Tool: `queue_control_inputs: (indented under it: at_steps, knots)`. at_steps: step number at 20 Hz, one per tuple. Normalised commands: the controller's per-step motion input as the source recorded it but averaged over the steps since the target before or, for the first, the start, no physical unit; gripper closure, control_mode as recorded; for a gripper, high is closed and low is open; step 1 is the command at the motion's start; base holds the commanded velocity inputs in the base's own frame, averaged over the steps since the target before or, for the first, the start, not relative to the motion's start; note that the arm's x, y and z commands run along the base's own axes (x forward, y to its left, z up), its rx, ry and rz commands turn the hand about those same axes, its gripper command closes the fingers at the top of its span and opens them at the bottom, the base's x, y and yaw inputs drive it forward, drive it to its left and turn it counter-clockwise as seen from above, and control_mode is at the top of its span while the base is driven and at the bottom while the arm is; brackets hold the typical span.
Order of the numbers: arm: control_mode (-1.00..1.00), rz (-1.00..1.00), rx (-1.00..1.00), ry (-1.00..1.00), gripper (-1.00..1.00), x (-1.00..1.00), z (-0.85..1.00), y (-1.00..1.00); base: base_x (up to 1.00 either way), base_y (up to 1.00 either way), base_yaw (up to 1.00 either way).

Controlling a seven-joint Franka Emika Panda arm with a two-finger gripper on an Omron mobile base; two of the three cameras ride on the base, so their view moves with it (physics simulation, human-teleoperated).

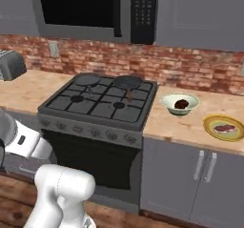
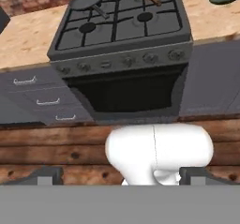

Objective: Place one of the steaks on the plate and the other in the bowl. Then place the bowl in the fridge.

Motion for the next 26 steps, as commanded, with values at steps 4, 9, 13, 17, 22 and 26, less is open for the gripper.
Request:
queue_control_inputs:
  at_steps: [4,9,13,17,22,26]
  knots:
    - [1.0,0.0,0.0,0.0,-1.0,0.0,0.0,0.0,0.0,0.0,1.0]
    - [1.0,0.0,0.0,0.0,-1.0,0.0,0.0,0.0,0.0,0.0,1.0]
    - [1.0,0.0,0.0,0.0,-1.0,0.0,0.0,0.0,0.0,0.0,1.0]
    - [1.0,0.0,0.0,0.0,-1.0,0.0,0.0,0.0,0.0,0.0,1.0]
    - [1.0,0.0,0.0,0.0,-1.0,0.0,0.0,0.0,0.66,0.03,0.72]
    - [1.0,0.0,0.0,0.0,-1.0,0.0,0.0,0.0,1.0,0.49,0.11]
